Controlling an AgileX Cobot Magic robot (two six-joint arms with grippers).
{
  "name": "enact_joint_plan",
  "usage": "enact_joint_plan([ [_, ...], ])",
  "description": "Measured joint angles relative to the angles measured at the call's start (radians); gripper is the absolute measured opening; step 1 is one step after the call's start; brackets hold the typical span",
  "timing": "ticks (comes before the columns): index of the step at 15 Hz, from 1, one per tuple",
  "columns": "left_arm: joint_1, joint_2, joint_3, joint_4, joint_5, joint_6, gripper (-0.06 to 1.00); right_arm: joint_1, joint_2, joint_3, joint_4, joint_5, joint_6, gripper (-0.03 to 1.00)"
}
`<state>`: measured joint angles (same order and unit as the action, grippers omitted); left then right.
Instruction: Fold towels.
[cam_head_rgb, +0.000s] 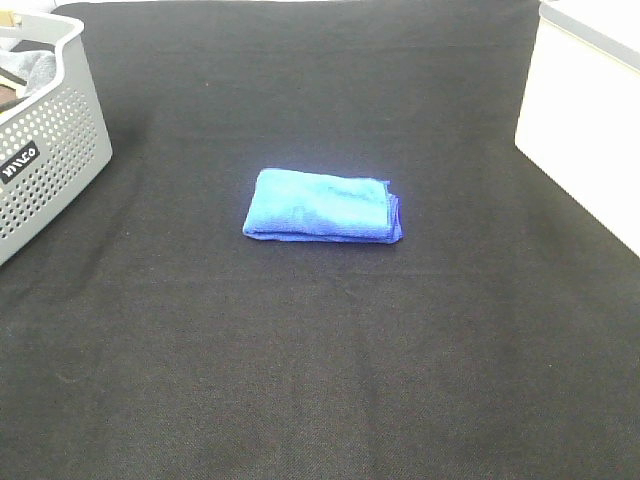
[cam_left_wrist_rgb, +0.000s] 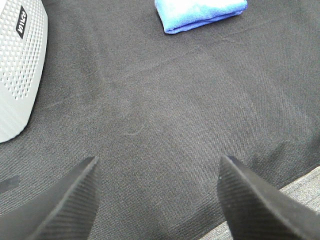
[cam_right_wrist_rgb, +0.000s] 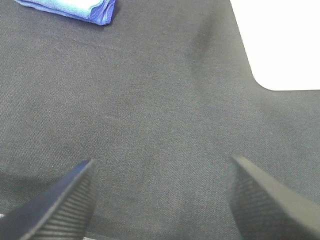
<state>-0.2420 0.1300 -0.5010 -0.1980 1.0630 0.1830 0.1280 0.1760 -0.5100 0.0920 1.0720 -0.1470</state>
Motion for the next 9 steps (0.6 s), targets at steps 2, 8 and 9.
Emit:
enact_joint_plan([
  [2, 0.000, 0.000, 0.000, -0.001, 0.000, 0.000, 0.64, 0.000, 0.000, 0.000, 0.000, 0.000, 0.000, 0.69],
  [8, 0.031, 0.000, 0.000, -0.001, 0.000, 0.000, 0.64, 0.000, 0.000, 0.000, 0.000, 0.000, 0.000, 0.69],
  [9, 0.071, -0.004, 0.000, -0.001, 0.000, 0.000, 0.64, 0.000, -0.005, 0.000, 0.000, 0.000, 0.000, 0.69],
])
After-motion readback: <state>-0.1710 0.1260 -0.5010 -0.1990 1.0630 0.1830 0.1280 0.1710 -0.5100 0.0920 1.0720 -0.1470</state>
